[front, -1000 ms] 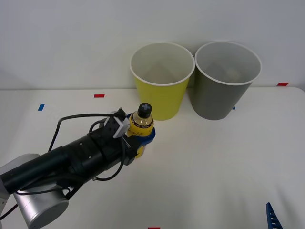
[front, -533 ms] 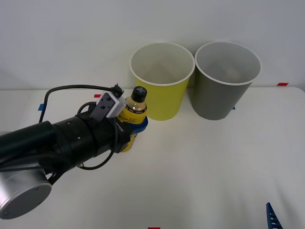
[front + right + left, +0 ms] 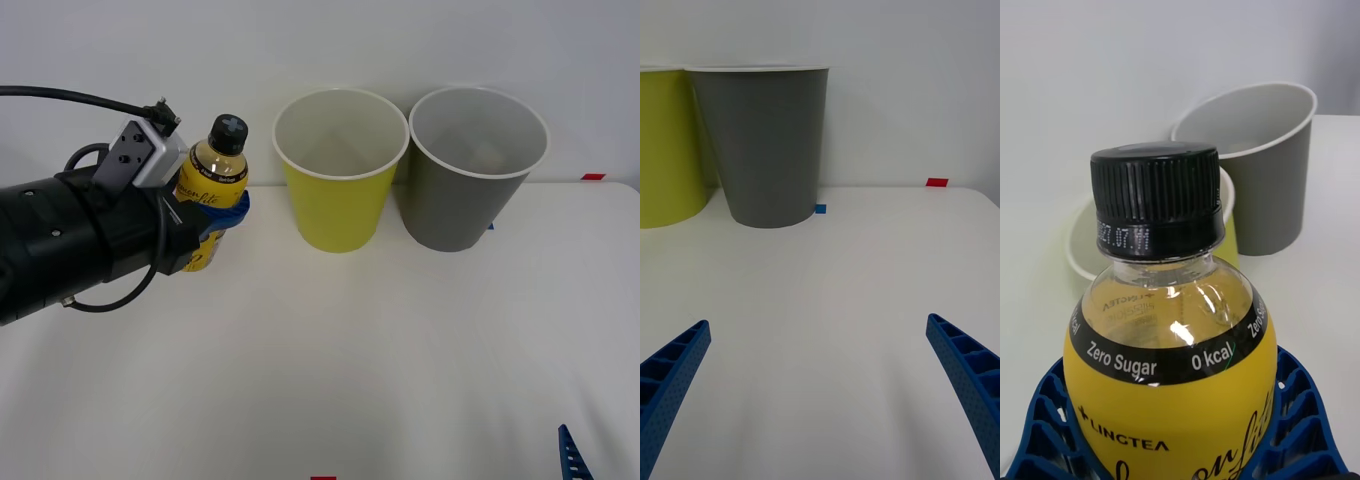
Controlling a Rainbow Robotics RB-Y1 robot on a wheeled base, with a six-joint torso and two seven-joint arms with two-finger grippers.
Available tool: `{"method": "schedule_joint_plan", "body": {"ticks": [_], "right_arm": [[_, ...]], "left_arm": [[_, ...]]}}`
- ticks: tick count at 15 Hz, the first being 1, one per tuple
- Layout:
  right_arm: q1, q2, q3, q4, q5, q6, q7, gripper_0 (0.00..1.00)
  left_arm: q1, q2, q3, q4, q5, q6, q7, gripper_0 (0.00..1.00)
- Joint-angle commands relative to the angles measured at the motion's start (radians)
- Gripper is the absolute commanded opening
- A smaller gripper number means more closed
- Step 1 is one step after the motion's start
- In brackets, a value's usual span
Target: Put cans in the gray bin and PET bottles in the light green bin.
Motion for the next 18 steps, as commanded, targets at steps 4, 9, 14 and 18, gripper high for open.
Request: {"method": "schedule_joint_plan", "body": {"ticks": [4, 9, 14, 18], "right_arm": [[0.000, 0.000, 0.000, 0.000, 0.000, 0.000, 0.000, 1.00], [0.000, 0.000, 0.000, 0.000, 0.000, 0.000, 0.000, 1.00], [0.000, 0.000, 0.000, 0.000, 0.000, 0.000, 0.000, 1.00], [0.000, 0.000, 0.000, 0.000, 0.000, 0.000, 0.000, 1.00]], "left_arm": [[-0.129, -0.098, 0.140, -0.012, 0.023, 0.125, -0.030, 0.00], [-0.263, -0.154, 0.177, -0.005, 0.007, 0.209, 0.155, 0.00], [-0.390, -0.164, 0.137, 0.116, -0.012, 0.207, 0.318, 0.00], [-0.479, -0.158, 0.063, 0.203, -0.078, 0.102, 0.335, 0.00]]}}
